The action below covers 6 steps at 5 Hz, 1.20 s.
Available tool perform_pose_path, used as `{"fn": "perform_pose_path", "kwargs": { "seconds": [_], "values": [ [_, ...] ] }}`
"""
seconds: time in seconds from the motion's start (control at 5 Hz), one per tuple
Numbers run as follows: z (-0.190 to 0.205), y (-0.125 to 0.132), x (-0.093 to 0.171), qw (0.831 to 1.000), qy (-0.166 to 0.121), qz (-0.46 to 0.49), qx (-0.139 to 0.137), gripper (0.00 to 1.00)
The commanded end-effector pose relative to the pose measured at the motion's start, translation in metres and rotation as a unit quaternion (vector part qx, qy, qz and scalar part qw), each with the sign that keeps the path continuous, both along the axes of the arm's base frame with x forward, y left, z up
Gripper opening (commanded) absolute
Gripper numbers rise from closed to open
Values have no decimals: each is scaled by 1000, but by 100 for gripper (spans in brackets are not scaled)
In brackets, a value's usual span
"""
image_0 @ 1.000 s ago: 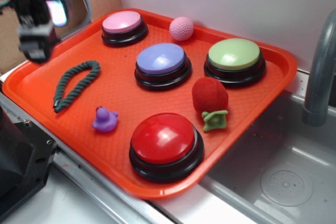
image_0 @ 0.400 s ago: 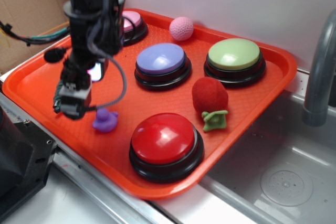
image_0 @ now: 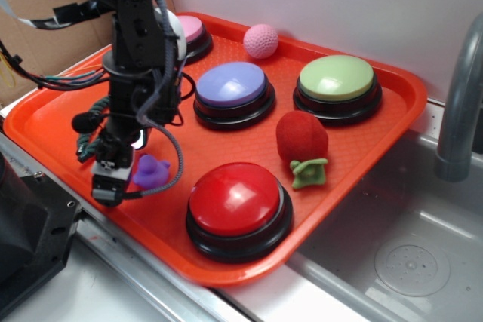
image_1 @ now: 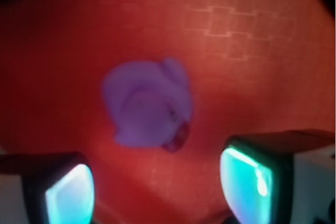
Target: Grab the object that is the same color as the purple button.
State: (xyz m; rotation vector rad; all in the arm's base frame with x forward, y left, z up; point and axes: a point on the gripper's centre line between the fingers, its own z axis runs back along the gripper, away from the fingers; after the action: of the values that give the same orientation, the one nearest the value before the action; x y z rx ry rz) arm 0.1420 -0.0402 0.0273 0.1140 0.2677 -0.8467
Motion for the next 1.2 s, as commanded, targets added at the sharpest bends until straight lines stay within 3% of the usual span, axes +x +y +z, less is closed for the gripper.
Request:
{"fn": "perform_pose_path", "kwargs": {
  "seconds": [0.0, 0.2, 0.4, 0.6, 0.8, 1.0],
  "values": [
    [2, -9, 6, 996, -47, 45, -54, 100],
    [-2, -12, 8, 993, -58, 61, -82, 94],
    [-7, -11, 10, 992, -65, 74, -85, 0],
    [-11, -11, 10, 992, -62, 84, -72, 0],
    [-4, -10, 8, 991, -61, 117, -39, 0],
    [44, -3, 2, 979, -85, 186, 6, 0]
  ]
}}
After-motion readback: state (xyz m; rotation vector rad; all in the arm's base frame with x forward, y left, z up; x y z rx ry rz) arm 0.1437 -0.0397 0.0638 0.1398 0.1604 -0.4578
